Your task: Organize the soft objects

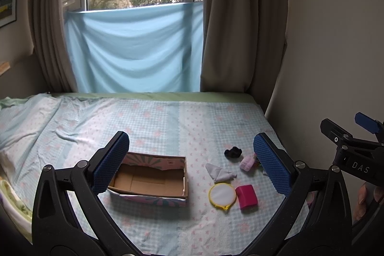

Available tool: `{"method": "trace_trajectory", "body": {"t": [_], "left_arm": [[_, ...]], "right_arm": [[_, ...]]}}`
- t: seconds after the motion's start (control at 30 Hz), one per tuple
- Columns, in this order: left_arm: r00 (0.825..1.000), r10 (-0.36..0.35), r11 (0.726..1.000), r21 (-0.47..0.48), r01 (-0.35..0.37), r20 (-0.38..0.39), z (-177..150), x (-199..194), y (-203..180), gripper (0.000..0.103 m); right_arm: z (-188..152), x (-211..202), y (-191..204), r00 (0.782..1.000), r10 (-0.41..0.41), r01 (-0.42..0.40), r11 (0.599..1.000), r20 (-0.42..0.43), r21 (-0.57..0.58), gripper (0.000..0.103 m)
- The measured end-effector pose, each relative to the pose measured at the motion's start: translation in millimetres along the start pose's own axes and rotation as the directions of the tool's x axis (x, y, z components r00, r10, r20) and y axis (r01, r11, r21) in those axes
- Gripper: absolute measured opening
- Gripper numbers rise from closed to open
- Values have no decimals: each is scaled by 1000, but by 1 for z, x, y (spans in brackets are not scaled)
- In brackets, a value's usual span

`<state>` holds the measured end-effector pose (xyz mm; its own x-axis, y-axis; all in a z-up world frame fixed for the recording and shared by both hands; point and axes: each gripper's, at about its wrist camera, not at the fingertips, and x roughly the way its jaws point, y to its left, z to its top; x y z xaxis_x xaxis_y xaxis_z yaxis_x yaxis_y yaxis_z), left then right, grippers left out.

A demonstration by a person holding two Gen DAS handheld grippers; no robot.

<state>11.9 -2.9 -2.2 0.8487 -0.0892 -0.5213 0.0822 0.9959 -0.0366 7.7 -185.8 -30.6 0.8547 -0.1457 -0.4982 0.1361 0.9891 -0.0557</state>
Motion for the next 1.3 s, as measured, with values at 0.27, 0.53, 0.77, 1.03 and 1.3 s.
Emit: {"method": "trace_trajectory", "body": {"t": [0.27,0.53,0.77,1.03,1.3], "left_arm": [[1000,-3,1000,-2,3,-11,2,4,-1,102],[999,-5,1000,1,5,-51,4,18,3,102],[988,-11,1000,-26,7,-156,-15,63,0,102],[930,-11,996,-87,-22,-367,-94,155,-32,102],[850,-36,996,-85,-10,-526,-187,252,-75,102]], "right_arm": [[0,2,0,1000,1,-1,1000,-5,1,103],[4,11,2,999,-8,9,1000,-34,13,103],[-1,48,-20,997,-12,13,1000,-71,19,103],[-43,160,-62,987,29,-35,999,-155,-33,103],[-77,278,-92,959,122,-161,977,-256,-139,103]]}}
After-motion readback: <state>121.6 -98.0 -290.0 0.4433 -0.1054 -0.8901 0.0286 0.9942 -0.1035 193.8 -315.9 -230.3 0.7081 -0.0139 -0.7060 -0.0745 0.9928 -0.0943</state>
